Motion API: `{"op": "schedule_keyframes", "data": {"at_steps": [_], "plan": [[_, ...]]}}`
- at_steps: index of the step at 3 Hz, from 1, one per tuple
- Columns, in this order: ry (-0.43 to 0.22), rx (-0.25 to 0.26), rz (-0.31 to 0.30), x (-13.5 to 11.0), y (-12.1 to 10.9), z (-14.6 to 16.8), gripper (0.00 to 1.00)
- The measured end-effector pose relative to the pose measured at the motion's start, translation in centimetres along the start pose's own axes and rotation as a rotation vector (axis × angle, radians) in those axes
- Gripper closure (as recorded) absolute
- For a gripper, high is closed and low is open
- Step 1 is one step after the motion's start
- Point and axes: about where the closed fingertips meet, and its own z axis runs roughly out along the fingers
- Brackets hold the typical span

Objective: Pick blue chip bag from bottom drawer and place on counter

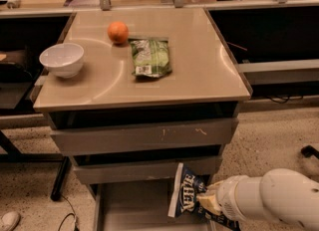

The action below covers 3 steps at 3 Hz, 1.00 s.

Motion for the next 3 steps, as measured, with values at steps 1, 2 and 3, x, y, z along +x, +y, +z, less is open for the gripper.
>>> {"op": "schedule_keyframes", "data": {"at_steps": [1, 2, 3], "plan": [[-0.064, 0.044, -0.001, -2.6, -0.9, -5.4, 1.00], [-0.132, 0.099, -0.047, -6.8, -1.5, -11.0, 1.00], [-0.132, 0.099, -0.047, -6.8, -1.5, -11.0, 1.00]]}}
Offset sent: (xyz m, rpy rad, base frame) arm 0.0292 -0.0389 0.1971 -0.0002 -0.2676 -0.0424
